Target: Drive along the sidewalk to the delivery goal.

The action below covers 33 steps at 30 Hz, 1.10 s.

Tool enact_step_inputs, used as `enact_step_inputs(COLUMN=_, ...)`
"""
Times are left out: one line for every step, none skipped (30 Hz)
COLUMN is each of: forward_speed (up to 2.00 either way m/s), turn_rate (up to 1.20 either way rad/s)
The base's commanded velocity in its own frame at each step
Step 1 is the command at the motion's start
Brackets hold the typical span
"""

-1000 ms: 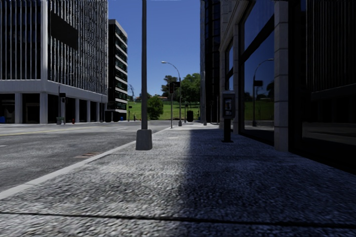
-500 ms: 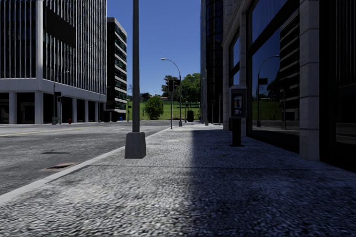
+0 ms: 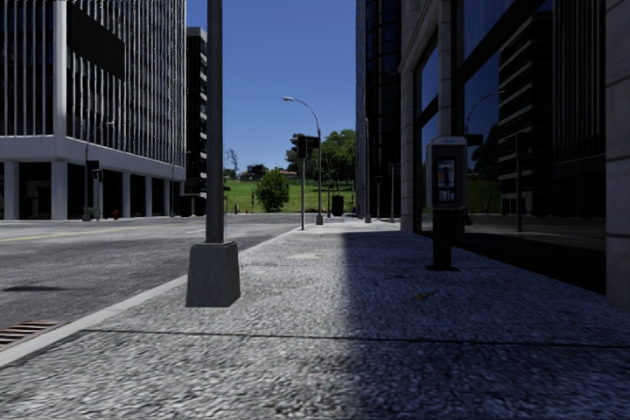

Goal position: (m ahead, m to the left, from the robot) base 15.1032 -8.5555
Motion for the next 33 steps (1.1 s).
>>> enact_step_inputs(forward_speed=2.00, turn_rate=0.00)
enact_step_inputs(forward_speed=2.00, turn_rate=0.00)
enact_step_inputs(forward_speed=2.00, turn_rate=0.00)
enact_step_inputs(forward_speed=2.00, turn_rate=0.00)
enact_step_inputs(forward_speed=2.00, turn_rate=0.00)
enact_step_inputs(forward_speed=2.00, turn_rate=0.00)
enact_step_inputs(forward_speed=2.00, turn_rate=0.00)
enact_step_inputs(forward_speed=2.00, turn_rate=0.00)
enact_step_inputs(forward_speed=2.00, turn_rate=0.00)
enact_step_inputs(forward_speed=2.00, turn_rate=0.00)
enact_step_inputs(forward_speed=2.00, turn_rate=0.00)
enact_step_inputs(forward_speed=2.00, turn_rate=0.00)
enact_step_inputs(forward_speed=2.00, turn_rate=0.00)
enact_step_inputs(forward_speed=2.00, turn_rate=0.00)
enact_step_inputs(forward_speed=2.00, turn_rate=0.00)
enact_step_inputs(forward_speed=2.00, turn_rate=0.00)
enact_step_inputs(forward_speed=2.00, turn_rate=0.00)
enact_step_inputs(forward_speed=2.00, turn_rate=0.00)
enact_step_inputs(forward_speed=2.00, turn_rate=0.00)
enact_step_inputs(forward_speed=2.00, turn_rate=0.00)
enact_step_inputs(forward_speed=2.00, turn_rate=0.00)
enact_step_inputs(forward_speed=2.00, turn_rate=0.00)
enact_step_inputs(forward_speed=2.00, turn_rate=0.00)
enact_step_inputs(forward_speed=2.00, turn_rate=0.00)
enact_step_inputs(forward_speed=2.00, turn_rate=0.00)
enact_step_inputs(forward_speed=2.00, turn_rate=0.00)
enact_step_inputs(forward_speed=2.00, turn_rate=0.00)
enact_step_inputs(forward_speed=2.00, turn_rate=0.00)
enact_step_inputs(forward_speed=2.00, turn_rate=0.00)
enact_step_inputs(forward_speed=2.00, turn_rate=0.00)
enact_step_inputs(forward_speed=2.00, turn_rate=0.00)
enact_step_inputs(forward_speed=2.00, turn_rate=0.00)
enact_step_inputs(forward_speed=2.00, turn_rate=0.00)
